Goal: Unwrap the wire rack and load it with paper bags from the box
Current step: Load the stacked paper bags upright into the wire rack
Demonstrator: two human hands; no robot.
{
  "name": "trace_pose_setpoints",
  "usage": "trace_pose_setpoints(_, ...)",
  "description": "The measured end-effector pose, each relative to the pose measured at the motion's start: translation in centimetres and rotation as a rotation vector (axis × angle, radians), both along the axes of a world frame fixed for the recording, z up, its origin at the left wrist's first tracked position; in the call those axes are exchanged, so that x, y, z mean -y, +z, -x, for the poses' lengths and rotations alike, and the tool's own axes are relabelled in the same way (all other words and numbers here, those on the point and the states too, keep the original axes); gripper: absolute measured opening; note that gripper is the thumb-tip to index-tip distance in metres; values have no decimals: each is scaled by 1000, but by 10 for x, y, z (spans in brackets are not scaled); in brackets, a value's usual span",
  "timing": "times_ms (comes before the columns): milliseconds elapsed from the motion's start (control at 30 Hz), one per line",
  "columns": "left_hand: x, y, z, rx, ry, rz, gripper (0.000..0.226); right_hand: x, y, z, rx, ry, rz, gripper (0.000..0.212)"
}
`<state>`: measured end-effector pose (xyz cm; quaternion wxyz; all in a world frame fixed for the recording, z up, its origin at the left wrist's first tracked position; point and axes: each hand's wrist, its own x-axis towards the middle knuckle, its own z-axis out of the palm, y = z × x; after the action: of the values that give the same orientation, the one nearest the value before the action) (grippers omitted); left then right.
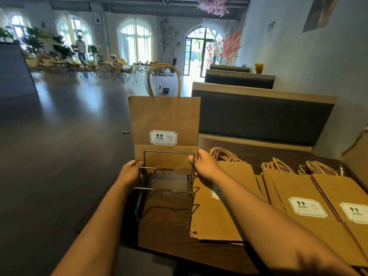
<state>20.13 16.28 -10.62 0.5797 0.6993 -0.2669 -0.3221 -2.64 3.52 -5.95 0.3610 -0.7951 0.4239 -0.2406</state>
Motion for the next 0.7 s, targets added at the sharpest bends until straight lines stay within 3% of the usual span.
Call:
trace_pose_setpoints(100, -4, -1, 9, -49, -134, -6, 17, 0, -13, -1, -59, 17, -46, 14)
trace_pose_setpoints(267, -8, -8, 2, -304, -145, -13, 35, 2, -13, -6, -145, 14, 26, 18)
trace_pose_setpoints(367, -12, -12, -4, -208, -130, -69, 44, 0, -13, -6, -257, 70, 65, 25)
trace_pose_setpoints(700, -30, -10, -11, -334, -86, -104, 17, -4, -18, -7, -352, 46, 214, 29)
